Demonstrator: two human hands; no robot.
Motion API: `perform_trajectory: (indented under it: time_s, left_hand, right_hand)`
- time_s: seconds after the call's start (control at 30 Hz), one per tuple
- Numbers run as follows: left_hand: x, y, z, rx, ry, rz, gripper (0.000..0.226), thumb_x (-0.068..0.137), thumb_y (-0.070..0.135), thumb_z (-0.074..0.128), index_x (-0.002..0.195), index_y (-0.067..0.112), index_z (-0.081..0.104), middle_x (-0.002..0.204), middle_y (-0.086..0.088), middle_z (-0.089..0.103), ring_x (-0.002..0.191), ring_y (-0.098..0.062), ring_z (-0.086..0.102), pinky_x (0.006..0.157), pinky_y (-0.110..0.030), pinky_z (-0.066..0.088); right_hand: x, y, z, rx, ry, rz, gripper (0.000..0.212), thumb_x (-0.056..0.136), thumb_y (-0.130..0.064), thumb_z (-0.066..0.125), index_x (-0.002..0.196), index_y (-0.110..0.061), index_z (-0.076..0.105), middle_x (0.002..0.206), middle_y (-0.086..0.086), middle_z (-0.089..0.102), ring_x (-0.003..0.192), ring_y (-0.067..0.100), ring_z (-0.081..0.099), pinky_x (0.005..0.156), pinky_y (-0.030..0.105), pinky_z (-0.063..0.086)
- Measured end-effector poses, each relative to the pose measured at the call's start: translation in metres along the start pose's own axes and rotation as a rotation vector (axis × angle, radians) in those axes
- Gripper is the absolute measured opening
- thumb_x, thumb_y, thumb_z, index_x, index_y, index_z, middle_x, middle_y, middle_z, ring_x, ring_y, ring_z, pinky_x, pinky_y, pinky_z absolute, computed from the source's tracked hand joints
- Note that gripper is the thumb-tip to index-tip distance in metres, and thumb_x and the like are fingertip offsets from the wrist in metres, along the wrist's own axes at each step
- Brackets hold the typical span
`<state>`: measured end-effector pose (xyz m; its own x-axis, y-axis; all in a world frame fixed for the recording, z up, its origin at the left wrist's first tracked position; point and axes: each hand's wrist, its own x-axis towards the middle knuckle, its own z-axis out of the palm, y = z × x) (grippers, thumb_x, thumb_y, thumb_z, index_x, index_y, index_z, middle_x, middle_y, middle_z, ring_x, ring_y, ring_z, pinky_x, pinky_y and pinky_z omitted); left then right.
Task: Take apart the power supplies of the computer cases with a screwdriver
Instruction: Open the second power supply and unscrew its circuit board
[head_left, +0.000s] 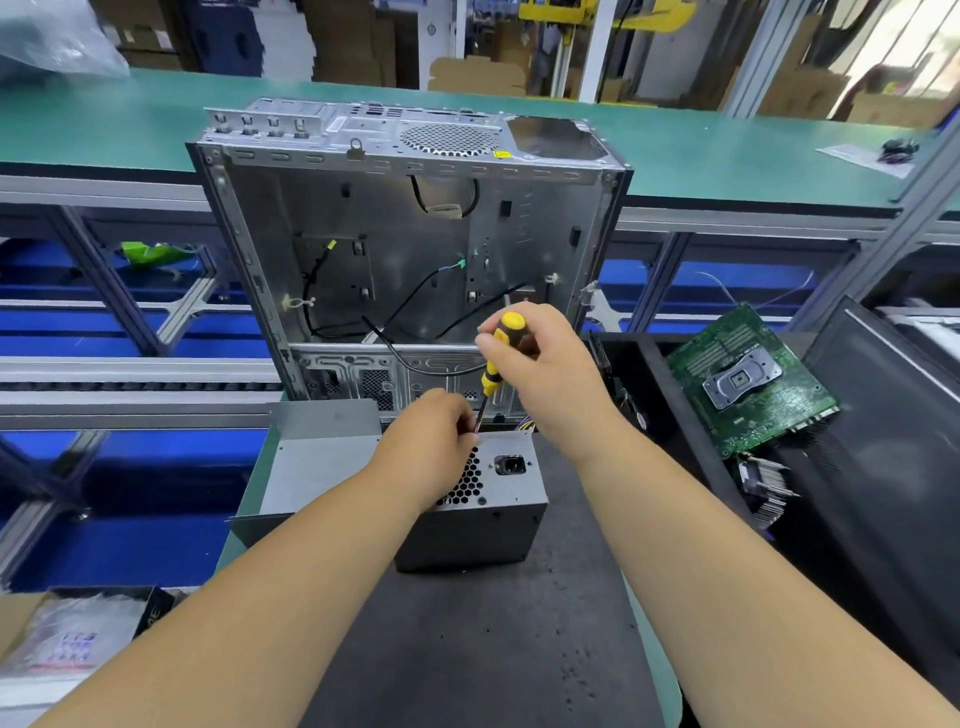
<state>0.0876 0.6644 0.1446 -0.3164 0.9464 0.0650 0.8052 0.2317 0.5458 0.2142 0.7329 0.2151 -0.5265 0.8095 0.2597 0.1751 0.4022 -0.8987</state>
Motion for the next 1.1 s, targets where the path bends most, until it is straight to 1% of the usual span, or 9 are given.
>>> perform_trajectory:
  time_s: [0.03, 0.17, 0.23, 0.4, 0.57, 0.67, 0.8, 0.97, 1.1]
  left_hand:
    - [0.000, 0.000, 0.001, 0.015, -0.006, 0.016, 0.018, 0.095, 0.026, 0.064, 0.083, 0.028, 0.050, 0.093, 0.006, 0.048, 0.084, -0.017, 0.051, 0.071, -0.030, 0.039]
    - [0.001, -0.002, 0.002, 0.024, -0.029, 0.036, 0.017, 0.096, 0.026, 0.061, 0.084, 0.027, 0.049, 0.091, 0.008, 0.045, 0.084, -0.017, 0.050, 0.073, -0.030, 0.038]
    - [0.002, -0.003, 0.003, 0.002, -0.021, 0.025, 0.017, 0.095, 0.027, 0.063, 0.084, 0.027, 0.050, 0.090, 0.010, 0.045, 0.082, -0.015, 0.051, 0.072, -0.030, 0.039]
    - [0.001, -0.008, -0.001, -0.135, -0.042, 0.011, 0.024, 0.088, 0.026, 0.071, 0.081, 0.037, 0.051, 0.095, 0.013, 0.050, 0.081, -0.004, 0.055, 0.077, -0.025, 0.046]
    - [0.001, -0.008, -0.003, -0.213, -0.046, -0.015, 0.030, 0.087, 0.020, 0.071, 0.074, 0.042, 0.056, 0.097, 0.014, 0.056, 0.079, -0.004, 0.057, 0.072, -0.025, 0.049]
    - [0.001, -0.007, -0.002, -0.193, -0.005, -0.012, 0.030, 0.088, 0.021, 0.071, 0.072, 0.042, 0.056, 0.096, 0.014, 0.058, 0.087, -0.008, 0.057, 0.079, -0.026, 0.046]
    - [0.000, -0.007, -0.001, -0.158, 0.043, 0.023, 0.013, 0.090, 0.025, 0.070, 0.082, 0.032, 0.062, 0.095, 0.012, 0.057, 0.091, -0.012, 0.056, 0.083, -0.029, 0.048]
    - [-0.001, -0.007, 0.000, -0.035, 0.098, 0.121, 0.014, 0.093, 0.025, 0.066, 0.086, 0.029, 0.055, 0.093, 0.011, 0.050, 0.088, -0.012, 0.050, 0.076, -0.026, 0.042]
    - [0.000, -0.005, -0.002, -0.140, 0.101, 0.088, 0.020, 0.098, 0.023, 0.056, 0.085, 0.036, 0.048, 0.092, 0.017, 0.048, 0.081, -0.005, 0.050, 0.066, -0.016, 0.036]
  right_hand:
    - [0.001, 0.000, 0.000, -0.072, 0.012, -0.023, 0.002, 0.092, -0.031, 0.066, 0.092, -0.032, 0.065, 0.103, -0.007, 0.056, 0.086, -0.001, 0.055, 0.080, 0.022, 0.046]
    - [0.003, -0.002, -0.002, -0.089, 0.084, 0.007, 0.027, 0.089, -0.025, 0.073, 0.110, -0.033, 0.058, 0.093, -0.014, 0.062, 0.085, 0.005, 0.061, 0.074, 0.018, 0.052]
    - [0.006, -0.005, -0.004, -0.095, 0.077, 0.023, 0.028, 0.093, -0.020, 0.069, 0.113, -0.032, 0.053, 0.096, -0.012, 0.066, 0.085, 0.003, 0.063, 0.066, 0.011, 0.048]
    - [0.008, -0.008, -0.007, -0.196, -0.012, 0.028, 0.029, 0.100, -0.010, 0.052, 0.121, -0.030, 0.050, 0.109, -0.013, 0.067, 0.094, 0.001, 0.061, 0.061, 0.006, 0.040]
    - [0.008, -0.007, -0.006, -0.258, -0.016, 0.003, 0.031, 0.099, -0.013, 0.055, 0.124, -0.030, 0.051, 0.110, -0.006, 0.061, 0.090, 0.011, 0.061, 0.069, 0.022, 0.047]
    - [0.008, -0.007, -0.004, -0.398, 0.006, -0.094, 0.029, 0.095, -0.023, 0.064, 0.120, -0.032, 0.052, 0.103, -0.008, 0.058, 0.088, 0.011, 0.061, 0.074, 0.026, 0.051]
    - [0.010, -0.009, -0.004, -0.333, -0.013, -0.052, 0.036, 0.098, -0.011, 0.058, 0.128, -0.030, 0.050, 0.108, -0.006, 0.060, 0.092, 0.014, 0.064, 0.079, 0.032, 0.056]
    - [0.008, -0.010, -0.010, -0.311, -0.047, -0.051, 0.044, 0.100, -0.001, 0.049, 0.133, -0.030, 0.048, 0.114, -0.006, 0.058, 0.091, 0.004, 0.059, 0.063, 0.010, 0.042]
    - [0.002, -0.015, -0.022, -0.141, 0.084, -0.123, 0.036, 0.098, 0.000, 0.053, 0.124, -0.025, 0.053, 0.102, -0.001, 0.061, 0.089, -0.001, 0.059, 0.066, 0.001, 0.043]
